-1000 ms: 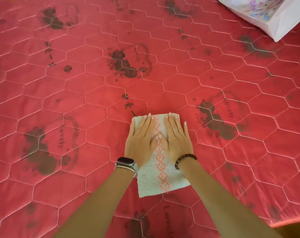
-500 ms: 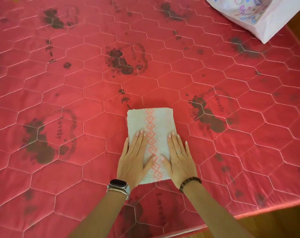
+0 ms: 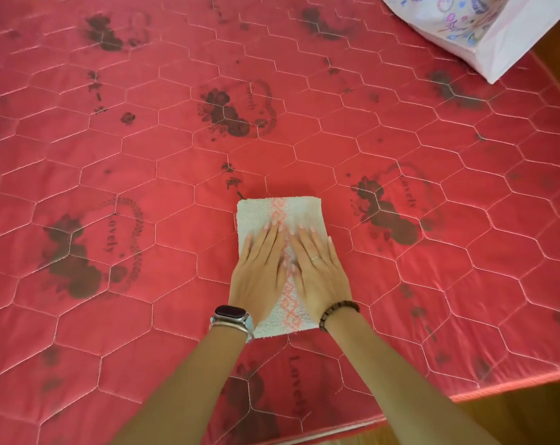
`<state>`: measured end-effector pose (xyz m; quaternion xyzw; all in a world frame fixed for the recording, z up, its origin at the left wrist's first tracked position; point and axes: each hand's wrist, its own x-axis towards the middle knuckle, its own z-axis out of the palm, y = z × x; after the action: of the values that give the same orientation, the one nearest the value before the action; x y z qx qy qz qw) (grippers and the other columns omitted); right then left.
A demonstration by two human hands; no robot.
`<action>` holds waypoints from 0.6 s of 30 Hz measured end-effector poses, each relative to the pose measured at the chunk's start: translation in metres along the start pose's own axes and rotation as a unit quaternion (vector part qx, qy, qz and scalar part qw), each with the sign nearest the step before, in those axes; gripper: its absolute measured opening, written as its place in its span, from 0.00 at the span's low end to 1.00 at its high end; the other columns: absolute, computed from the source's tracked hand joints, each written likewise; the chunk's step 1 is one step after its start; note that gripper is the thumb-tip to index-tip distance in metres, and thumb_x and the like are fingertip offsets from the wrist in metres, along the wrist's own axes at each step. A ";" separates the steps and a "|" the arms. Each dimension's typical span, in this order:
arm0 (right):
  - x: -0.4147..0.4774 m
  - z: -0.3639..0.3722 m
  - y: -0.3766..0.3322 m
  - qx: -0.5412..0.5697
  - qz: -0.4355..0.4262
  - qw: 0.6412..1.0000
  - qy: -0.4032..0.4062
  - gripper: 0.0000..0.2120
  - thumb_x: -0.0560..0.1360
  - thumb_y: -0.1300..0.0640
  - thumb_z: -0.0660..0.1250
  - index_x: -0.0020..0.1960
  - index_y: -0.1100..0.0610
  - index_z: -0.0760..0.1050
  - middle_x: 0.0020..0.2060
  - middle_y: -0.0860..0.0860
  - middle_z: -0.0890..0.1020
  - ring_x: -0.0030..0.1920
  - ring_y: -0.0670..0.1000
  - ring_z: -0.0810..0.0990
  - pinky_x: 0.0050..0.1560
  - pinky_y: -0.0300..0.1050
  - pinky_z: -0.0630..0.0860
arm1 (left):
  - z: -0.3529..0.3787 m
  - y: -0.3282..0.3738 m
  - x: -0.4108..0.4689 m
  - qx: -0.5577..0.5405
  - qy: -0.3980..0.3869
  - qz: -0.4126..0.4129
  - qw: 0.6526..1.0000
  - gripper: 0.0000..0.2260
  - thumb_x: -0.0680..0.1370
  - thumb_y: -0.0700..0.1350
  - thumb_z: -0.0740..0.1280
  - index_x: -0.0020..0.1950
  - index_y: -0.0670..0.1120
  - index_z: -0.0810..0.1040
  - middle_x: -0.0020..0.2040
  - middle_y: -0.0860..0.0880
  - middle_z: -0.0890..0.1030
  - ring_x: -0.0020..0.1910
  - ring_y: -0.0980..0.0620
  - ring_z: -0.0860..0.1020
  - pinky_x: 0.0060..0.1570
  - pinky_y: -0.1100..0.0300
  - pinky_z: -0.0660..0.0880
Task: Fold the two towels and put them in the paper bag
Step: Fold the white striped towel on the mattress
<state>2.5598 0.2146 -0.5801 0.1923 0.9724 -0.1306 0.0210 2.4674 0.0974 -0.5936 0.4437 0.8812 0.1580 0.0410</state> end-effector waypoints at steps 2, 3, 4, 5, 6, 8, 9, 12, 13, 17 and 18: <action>0.014 0.000 0.000 0.005 -0.008 1.000 -0.018 0.27 0.84 0.53 0.48 0.80 0.51 0.42 0.79 0.45 0.46 0.79 0.48 0.42 0.79 0.50 0.41 | 0.004 -0.004 0.010 0.007 -0.009 0.011 1.000 0.25 0.83 0.46 0.47 0.81 0.41 0.56 0.81 0.45 0.56 0.80 0.49 0.55 0.78 0.47 0.57; 0.020 0.000 0.002 0.000 -0.013 0.999 -0.030 0.27 0.84 0.51 0.47 0.80 0.51 0.41 0.79 0.45 0.45 0.79 0.48 0.41 0.79 0.51 0.41 | 0.006 -0.008 0.014 0.010 -0.014 0.016 1.000 0.25 0.83 0.46 0.48 0.81 0.41 0.56 0.81 0.45 0.57 0.80 0.49 0.56 0.77 0.46 0.58; 0.026 0.001 0.006 -0.009 -0.018 0.999 -0.038 0.27 0.84 0.48 0.45 0.79 0.51 0.40 0.79 0.45 0.43 0.79 0.48 0.40 0.78 0.52 0.40 | 0.007 -0.013 0.017 0.015 -0.016 0.019 1.000 0.25 0.84 0.48 0.47 0.81 0.41 0.56 0.81 0.45 0.57 0.80 0.50 0.56 0.77 0.47 0.58; 0.031 0.001 0.011 -0.018 -0.017 0.999 -0.041 0.27 0.84 0.45 0.44 0.79 0.51 0.40 0.78 0.44 0.41 0.79 0.48 0.39 0.78 0.53 0.39 | 0.007 -0.019 0.019 0.018 -0.018 0.018 1.000 0.26 0.85 0.50 0.46 0.81 0.41 0.56 0.81 0.45 0.56 0.81 0.50 0.55 0.78 0.47 0.57; 0.035 0.000 0.016 -0.028 -0.010 0.999 -0.040 0.28 0.83 0.42 0.43 0.79 0.51 0.39 0.77 0.45 0.40 0.79 0.48 0.39 0.78 0.54 0.39 | 0.007 -0.025 0.022 0.021 -0.018 0.010 1.000 0.27 0.85 0.53 0.44 0.81 0.42 0.55 0.81 0.46 0.55 0.81 0.50 0.54 0.79 0.48 0.54; 0.041 -0.001 0.025 -0.050 0.004 0.998 -0.035 0.31 0.83 0.39 0.42 0.79 0.52 0.39 0.78 0.46 0.40 0.79 0.48 0.40 0.78 0.56 0.39 | 0.005 -0.035 0.027 0.024 -0.012 -0.028 0.999 0.29 0.85 0.56 0.44 0.82 0.43 0.53 0.82 0.46 0.53 0.81 0.50 0.51 0.79 0.50 0.50; 0.042 -0.001 0.028 -0.057 0.009 0.998 -0.037 0.31 0.83 0.40 0.41 0.79 0.53 0.39 0.78 0.46 0.40 0.79 0.48 0.40 0.78 0.56 0.39 | 0.005 -0.039 0.028 0.023 -0.011 -0.049 0.998 0.29 0.84 0.57 0.45 0.82 0.43 0.52 0.82 0.47 0.52 0.81 0.50 0.51 0.79 0.50 0.49; 0.043 -0.002 0.028 -0.050 0.013 0.997 -0.051 0.30 0.83 0.42 0.39 0.79 0.53 0.36 0.77 0.46 0.38 0.78 0.47 0.37 0.78 0.54 0.38 | 0.004 -0.046 0.029 0.024 -0.023 -0.068 0.997 0.31 0.84 0.58 0.45 0.82 0.42 0.51 0.82 0.46 0.53 0.81 0.50 0.51 0.79 0.48 0.50; 0.043 -0.004 0.027 -0.048 0.013 0.997 -0.056 0.29 0.83 0.42 0.40 0.79 0.53 0.36 0.77 0.46 0.37 0.78 0.47 0.37 0.78 0.54 0.37 | 0.003 -0.047 0.029 0.022 -0.029 -0.066 0.997 0.31 0.84 0.58 0.45 0.81 0.42 0.52 0.82 0.46 0.54 0.81 0.50 0.51 0.79 0.47 0.51; 0.036 -0.021 0.022 0.071 0.005 0.997 0.000 0.25 0.84 0.52 0.49 0.79 0.55 0.50 0.76 0.45 0.48 0.79 0.48 0.44 0.78 0.50 0.37 | -0.013 -0.055 0.026 0.013 -0.048 -0.069 0.996 0.31 0.84 0.60 0.48 0.82 0.44 0.51 0.82 0.46 0.52 0.81 0.49 0.49 0.79 0.47 0.46; 0.031 -0.028 0.018 0.143 0.026 0.989 0.027 0.23 0.83 0.55 0.52 0.78 0.55 0.57 0.75 0.44 0.54 0.78 0.47 0.49 0.78 0.49 0.42 | -0.018 -0.056 0.025 -0.006 -0.051 -0.080 0.996 0.32 0.84 0.61 0.50 0.82 0.45 0.50 0.82 0.46 0.51 0.81 0.48 0.48 0.78 0.48 0.43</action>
<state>2.5384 0.2496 -0.5607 0.2222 0.9386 -0.2621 -0.0299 2.4055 0.0814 -0.5924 0.3794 0.9094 0.1370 0.1011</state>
